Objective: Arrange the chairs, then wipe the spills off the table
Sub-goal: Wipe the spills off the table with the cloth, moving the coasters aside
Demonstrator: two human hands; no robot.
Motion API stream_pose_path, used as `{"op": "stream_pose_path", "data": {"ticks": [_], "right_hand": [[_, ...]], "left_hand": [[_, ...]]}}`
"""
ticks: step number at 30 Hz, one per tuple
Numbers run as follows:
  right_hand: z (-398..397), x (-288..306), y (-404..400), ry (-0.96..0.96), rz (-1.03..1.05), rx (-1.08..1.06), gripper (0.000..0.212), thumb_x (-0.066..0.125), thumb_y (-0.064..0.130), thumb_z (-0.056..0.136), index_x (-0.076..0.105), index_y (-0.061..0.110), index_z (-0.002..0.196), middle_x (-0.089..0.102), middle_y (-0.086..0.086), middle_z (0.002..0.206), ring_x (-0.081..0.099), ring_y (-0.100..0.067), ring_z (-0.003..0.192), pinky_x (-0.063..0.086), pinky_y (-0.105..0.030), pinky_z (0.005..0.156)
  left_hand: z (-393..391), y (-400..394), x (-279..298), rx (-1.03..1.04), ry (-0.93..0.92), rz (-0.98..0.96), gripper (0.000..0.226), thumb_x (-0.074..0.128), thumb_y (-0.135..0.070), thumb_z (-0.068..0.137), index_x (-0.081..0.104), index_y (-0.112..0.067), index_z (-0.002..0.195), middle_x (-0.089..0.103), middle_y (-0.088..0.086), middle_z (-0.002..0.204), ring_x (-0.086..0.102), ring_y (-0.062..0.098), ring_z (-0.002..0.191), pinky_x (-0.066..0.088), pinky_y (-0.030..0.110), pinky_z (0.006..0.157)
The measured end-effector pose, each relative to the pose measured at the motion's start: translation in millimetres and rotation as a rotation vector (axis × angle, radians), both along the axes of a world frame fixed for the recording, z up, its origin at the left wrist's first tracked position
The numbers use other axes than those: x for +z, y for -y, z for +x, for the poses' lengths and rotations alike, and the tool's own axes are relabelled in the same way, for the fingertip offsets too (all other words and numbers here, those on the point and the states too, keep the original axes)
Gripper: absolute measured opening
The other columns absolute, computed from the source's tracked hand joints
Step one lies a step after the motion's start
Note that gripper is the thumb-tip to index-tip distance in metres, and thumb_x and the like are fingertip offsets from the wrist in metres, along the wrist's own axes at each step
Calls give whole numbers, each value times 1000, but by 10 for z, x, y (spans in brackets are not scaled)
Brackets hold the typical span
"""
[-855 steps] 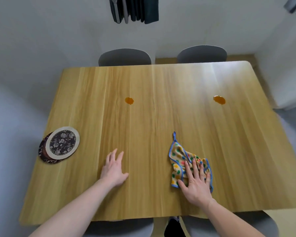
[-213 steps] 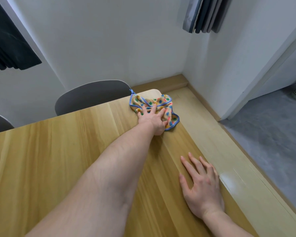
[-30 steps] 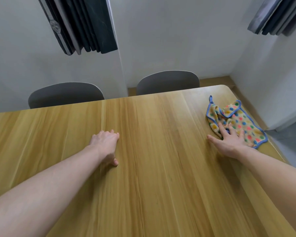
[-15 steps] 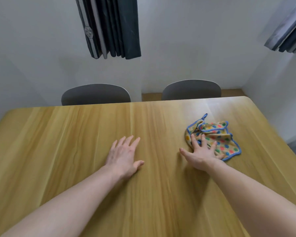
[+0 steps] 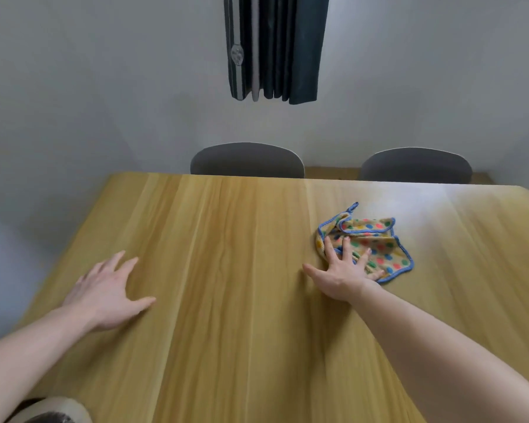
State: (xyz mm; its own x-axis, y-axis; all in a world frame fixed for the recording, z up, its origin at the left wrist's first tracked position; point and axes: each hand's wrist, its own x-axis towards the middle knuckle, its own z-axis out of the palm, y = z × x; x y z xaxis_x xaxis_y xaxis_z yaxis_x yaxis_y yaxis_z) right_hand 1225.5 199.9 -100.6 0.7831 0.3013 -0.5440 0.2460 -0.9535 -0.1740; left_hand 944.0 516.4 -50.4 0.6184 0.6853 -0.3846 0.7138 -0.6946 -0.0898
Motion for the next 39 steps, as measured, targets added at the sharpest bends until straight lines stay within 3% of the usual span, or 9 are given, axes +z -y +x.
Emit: {"op": "stream_pose_path", "data": {"ticks": [5,14,20,24,28,31,34,36,39], "right_hand": [[-346,-5,-620,6,1,76,93,33,87,85,-15,52,156,-30,8,166,-25,-45,151,-8,-78,113],[-964,-44,-1752,27,49,237,90,29,86,86,-17,53,155,-31,7,166,-29,-45,150,-9,-78,113],[-1429,-75,-2503,21,128,393,72,22,72,94,-10,56,156,-27,9,168,-34,-41,149,-19,-77,109],[-1743,-24,-2912,-23,167,494,65,24,58,98,-1,55,158,-21,10,169,-31,-40,150,-21,-76,109],[-1940,15,-3157,-71,189,620,63,29,46,99,8,56,157,-14,12,171,-29,-39,151,-19,-75,112],[-1974,125,-3236,-97,231,675,68,37,35,94,20,52,157,0,8,171,-17,-40,155,-13,-75,114],[-1921,222,-3268,46,394,570,66,44,36,88,36,44,153,23,-3,162,14,-41,150,12,-69,118],[-1886,178,-3271,87,397,537,69,50,36,92,26,45,156,14,-4,166,9,-42,151,14,-66,119],[-1890,7,-3193,96,290,615,75,42,36,99,0,47,160,-9,-1,172,-10,-45,155,-1,-67,122]], "left_hand": [[-478,-345,-167,95,-42,-195,136,54,-97,47,-2,-44,159,-9,-11,168,9,33,155,21,49,124],[-500,-367,-236,95,22,-209,127,71,-80,65,-5,-42,159,-14,-14,167,1,38,155,22,54,123],[-500,-347,-232,94,48,-197,126,74,-75,67,-4,-40,160,-15,-15,167,-1,37,155,26,50,122],[-536,-352,-263,138,94,-170,137,78,-73,62,-4,-27,161,-13,-13,168,-3,32,156,26,46,122],[-562,-351,-303,208,153,-155,146,81,-75,57,-2,-13,160,-14,0,169,-2,26,157,21,40,125],[-560,-362,-302,208,147,-156,146,80,-76,58,-2,-11,160,-12,3,169,-4,25,157,20,41,125],[-528,-360,-288,199,136,-156,144,82,-74,57,3,-10,159,-10,4,169,-3,26,156,22,42,125],[-515,-362,-282,201,137,-157,143,83,-73,57,4,-10,158,-9,4,169,-3,27,156,23,44,124],[-508,-368,-280,202,132,-164,146,84,-72,56,1,-10,159,-10,4,169,-3,28,156,24,45,124]]}}
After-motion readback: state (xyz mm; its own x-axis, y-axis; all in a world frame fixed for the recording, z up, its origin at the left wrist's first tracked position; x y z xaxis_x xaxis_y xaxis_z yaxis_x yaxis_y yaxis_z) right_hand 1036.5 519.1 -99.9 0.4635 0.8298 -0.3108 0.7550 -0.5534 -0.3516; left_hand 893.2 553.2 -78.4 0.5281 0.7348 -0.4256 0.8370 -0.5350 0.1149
